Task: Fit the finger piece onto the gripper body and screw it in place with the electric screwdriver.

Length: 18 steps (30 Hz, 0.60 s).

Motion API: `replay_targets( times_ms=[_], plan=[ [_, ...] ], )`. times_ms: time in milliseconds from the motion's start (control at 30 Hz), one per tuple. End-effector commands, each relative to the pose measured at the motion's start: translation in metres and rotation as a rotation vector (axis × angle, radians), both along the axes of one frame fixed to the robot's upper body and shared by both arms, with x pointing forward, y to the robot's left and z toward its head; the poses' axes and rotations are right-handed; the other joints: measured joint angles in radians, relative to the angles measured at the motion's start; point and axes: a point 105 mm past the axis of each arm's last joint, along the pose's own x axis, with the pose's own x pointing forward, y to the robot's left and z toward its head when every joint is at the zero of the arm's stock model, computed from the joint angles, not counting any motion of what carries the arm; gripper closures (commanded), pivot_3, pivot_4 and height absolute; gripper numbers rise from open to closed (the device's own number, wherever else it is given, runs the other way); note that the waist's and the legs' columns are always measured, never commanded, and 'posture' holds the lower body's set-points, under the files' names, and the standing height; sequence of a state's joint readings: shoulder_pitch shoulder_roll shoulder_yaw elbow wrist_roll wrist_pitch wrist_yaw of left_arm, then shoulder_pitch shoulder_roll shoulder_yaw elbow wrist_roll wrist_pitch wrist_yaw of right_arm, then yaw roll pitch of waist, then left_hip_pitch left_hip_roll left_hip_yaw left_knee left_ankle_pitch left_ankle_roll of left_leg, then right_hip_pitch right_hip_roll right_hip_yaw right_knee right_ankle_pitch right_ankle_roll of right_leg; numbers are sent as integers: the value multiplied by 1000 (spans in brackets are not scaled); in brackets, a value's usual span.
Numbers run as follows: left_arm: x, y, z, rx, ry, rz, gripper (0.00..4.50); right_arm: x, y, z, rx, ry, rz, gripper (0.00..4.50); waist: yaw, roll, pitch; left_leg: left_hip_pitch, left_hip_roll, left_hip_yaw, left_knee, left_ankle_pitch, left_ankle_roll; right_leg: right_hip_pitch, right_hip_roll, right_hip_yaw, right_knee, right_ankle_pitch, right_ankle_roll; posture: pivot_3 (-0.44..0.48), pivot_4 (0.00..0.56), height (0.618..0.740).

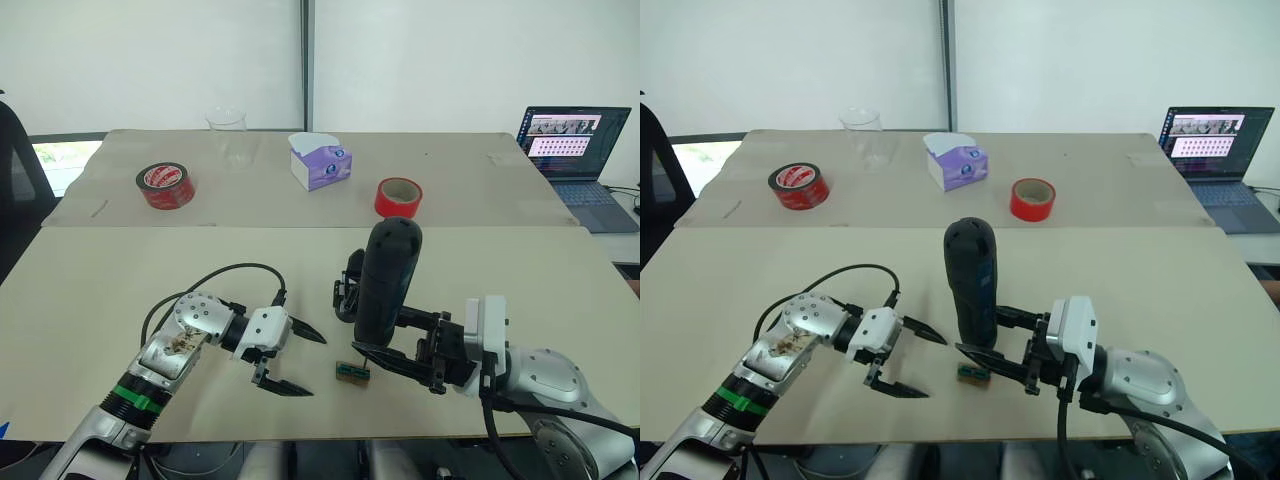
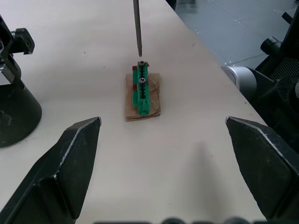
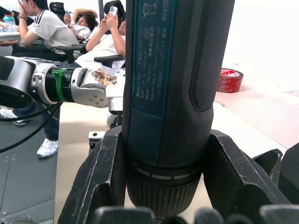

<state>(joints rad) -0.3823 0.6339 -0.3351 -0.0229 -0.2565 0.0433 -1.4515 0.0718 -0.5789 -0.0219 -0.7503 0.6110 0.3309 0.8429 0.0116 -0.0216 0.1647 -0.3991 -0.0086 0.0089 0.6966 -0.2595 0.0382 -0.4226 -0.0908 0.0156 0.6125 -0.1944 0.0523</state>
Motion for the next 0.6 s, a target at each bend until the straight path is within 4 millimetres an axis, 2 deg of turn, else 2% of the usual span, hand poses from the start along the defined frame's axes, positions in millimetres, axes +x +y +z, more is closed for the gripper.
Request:
replay_targets(
  times_ms=[33,600],
  plan=[
    [-2,0,10,-21,-28,-6,0,-5,1,10,16,-46,16,2612,0,0,0,0,0,0,0,0,0,0,0,0,0,0,0,0,150,740],
    [-12,-8,19,-27,-28,-10,0,-3,0,7,14,-47,0,2612,0,0,0,0,0,0,0,0,0,0,0,0,0,0,0,0,150,740]
  ],
)
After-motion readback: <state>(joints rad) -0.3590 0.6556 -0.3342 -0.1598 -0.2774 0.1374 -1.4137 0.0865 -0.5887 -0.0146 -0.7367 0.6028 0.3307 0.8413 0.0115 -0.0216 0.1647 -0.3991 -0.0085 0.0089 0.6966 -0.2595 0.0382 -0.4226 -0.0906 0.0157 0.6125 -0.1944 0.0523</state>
